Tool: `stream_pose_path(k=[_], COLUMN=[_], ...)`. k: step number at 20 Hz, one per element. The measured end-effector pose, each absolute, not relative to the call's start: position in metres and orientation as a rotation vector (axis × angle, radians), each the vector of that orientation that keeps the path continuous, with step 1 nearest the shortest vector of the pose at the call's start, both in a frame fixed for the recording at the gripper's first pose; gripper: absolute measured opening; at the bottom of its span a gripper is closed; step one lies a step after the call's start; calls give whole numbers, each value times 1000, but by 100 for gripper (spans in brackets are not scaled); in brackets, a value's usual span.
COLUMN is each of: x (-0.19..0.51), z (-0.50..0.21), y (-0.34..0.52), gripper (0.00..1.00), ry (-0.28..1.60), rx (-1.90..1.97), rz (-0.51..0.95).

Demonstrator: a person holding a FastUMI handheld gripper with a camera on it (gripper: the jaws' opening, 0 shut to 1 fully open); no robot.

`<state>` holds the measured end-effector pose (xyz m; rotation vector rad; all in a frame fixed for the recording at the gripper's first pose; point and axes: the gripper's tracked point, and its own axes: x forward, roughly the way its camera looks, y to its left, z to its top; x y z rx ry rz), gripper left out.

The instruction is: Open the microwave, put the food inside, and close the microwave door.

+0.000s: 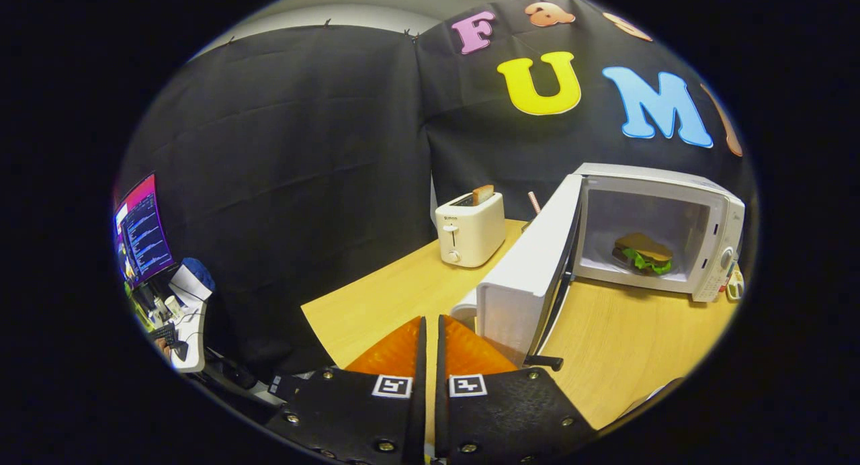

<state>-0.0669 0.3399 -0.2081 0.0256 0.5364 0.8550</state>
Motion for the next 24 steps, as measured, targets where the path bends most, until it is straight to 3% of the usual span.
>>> stream_pose_path(k=[12, 24], x=[-55, 29], z=[-190, -217], y=[270, 161], gripper=[6, 6], ry=[511, 555], rx=[51, 97], rz=[852, 598])
